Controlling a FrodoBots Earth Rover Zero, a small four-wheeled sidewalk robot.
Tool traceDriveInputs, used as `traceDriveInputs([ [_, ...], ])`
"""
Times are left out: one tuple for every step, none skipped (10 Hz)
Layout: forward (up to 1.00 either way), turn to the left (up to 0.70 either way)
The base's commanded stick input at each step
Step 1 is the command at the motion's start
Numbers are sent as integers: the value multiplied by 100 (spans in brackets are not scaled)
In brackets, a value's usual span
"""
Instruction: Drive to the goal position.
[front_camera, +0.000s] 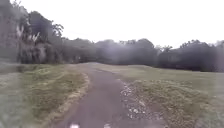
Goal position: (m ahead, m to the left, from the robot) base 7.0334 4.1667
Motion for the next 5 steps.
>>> traceDriveInputs([
  [45, 0],
  [45, 0],
  [45, 0],
  [45, 0],
  [45, 0],
])
